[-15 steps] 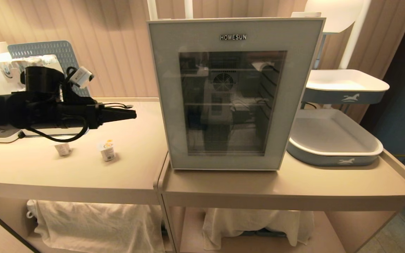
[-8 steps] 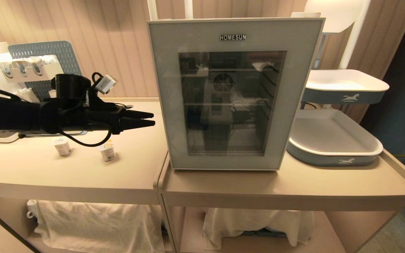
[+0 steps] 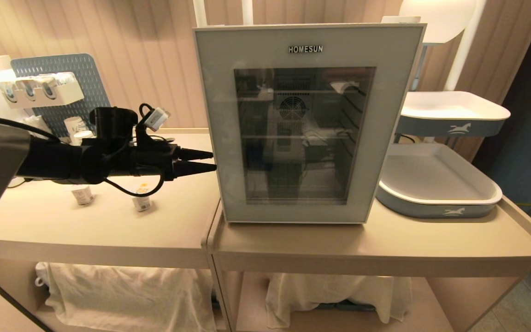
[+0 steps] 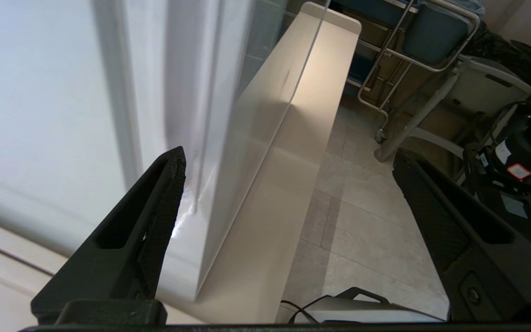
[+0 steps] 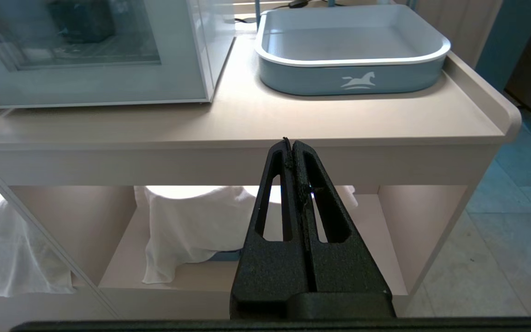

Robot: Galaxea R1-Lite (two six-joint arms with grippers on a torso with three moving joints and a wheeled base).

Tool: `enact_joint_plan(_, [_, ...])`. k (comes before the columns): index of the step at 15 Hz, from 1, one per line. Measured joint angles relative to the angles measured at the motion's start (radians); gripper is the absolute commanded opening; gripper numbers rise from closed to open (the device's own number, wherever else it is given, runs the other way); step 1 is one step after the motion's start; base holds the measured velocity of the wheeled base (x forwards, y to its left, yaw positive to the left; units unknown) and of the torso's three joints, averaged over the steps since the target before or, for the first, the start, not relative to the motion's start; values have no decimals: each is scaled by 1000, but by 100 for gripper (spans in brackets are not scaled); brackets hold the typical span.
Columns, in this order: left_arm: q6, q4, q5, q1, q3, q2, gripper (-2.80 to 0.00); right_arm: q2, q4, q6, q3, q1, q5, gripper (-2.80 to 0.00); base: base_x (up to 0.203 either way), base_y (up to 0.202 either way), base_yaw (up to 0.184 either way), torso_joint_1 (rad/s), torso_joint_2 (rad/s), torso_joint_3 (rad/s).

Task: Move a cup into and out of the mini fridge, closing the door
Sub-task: Open the freezer door

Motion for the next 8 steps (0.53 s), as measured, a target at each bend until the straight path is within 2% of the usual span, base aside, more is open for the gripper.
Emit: enact_joint_plan(8, [1, -2, 2, -44, -19, 29, 0, 0, 0, 0, 0, 0, -1, -280, 0, 0, 0, 0, 0, 0])
